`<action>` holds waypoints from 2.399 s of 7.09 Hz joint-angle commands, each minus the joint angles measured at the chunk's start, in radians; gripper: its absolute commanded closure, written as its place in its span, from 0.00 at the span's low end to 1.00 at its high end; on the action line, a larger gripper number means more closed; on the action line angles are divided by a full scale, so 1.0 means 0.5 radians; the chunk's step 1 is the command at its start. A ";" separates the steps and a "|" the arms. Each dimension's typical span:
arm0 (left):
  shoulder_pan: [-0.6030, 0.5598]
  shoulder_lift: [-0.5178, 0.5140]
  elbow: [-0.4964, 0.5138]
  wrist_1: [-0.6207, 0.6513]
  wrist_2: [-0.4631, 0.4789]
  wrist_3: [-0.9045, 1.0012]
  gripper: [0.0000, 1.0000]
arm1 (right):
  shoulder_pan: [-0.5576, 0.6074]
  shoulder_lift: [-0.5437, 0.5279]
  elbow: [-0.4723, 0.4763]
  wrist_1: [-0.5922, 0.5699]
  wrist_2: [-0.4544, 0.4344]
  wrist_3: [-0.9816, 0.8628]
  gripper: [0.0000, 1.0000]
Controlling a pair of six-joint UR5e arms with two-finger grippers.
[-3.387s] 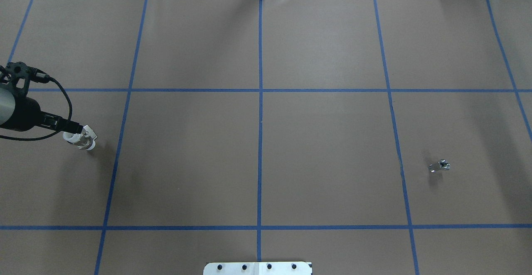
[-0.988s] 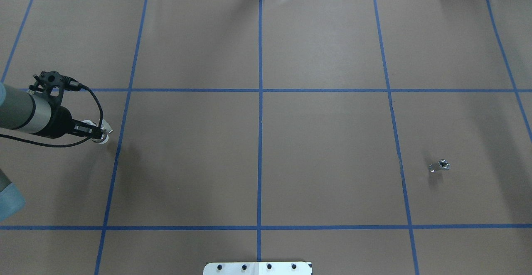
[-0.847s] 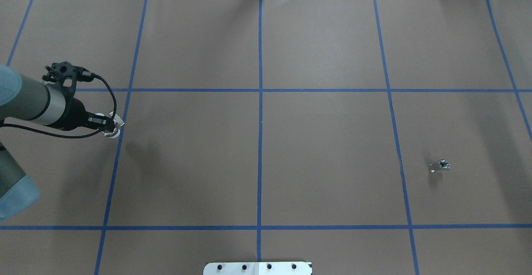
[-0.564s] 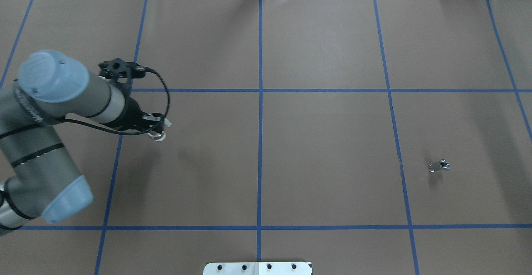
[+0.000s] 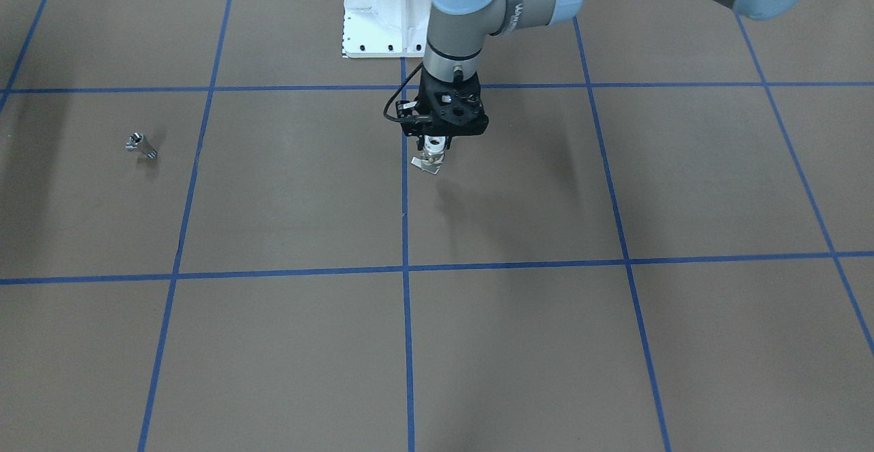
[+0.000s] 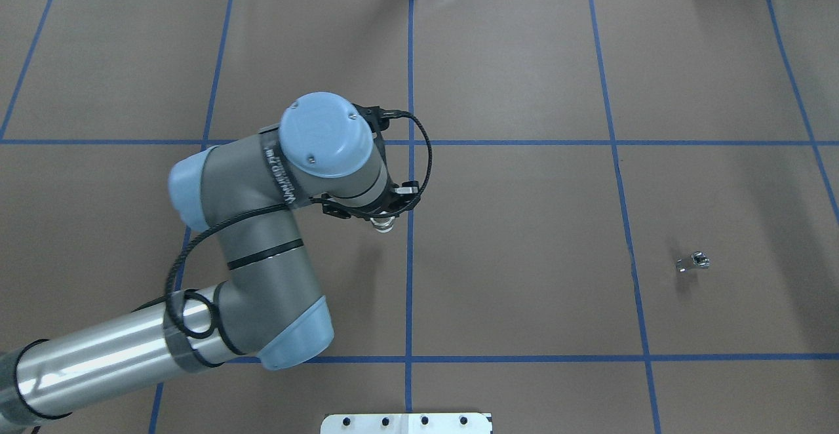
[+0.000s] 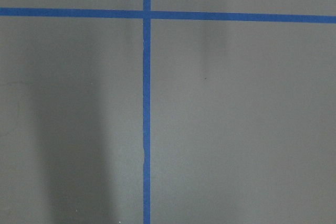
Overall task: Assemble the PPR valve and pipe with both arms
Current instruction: 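Carry the white pipe piece with the left gripper to the table centre, then release the pipe piece upright and withdraw the left arm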
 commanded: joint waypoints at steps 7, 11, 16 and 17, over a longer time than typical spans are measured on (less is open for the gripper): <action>0.031 -0.149 0.355 -0.194 0.063 -0.036 0.38 | 0.000 0.003 0.000 0.000 0.000 0.000 0.00; 0.037 -0.143 0.264 -0.191 0.085 0.022 0.00 | -0.006 0.003 0.000 0.000 -0.003 0.000 0.00; -0.269 0.344 -0.570 0.254 -0.007 0.637 0.00 | -0.012 0.012 -0.006 0.238 0.046 0.000 0.00; -0.406 0.430 -0.614 0.285 -0.117 0.907 0.00 | -0.018 0.012 -0.009 0.406 0.162 0.015 0.00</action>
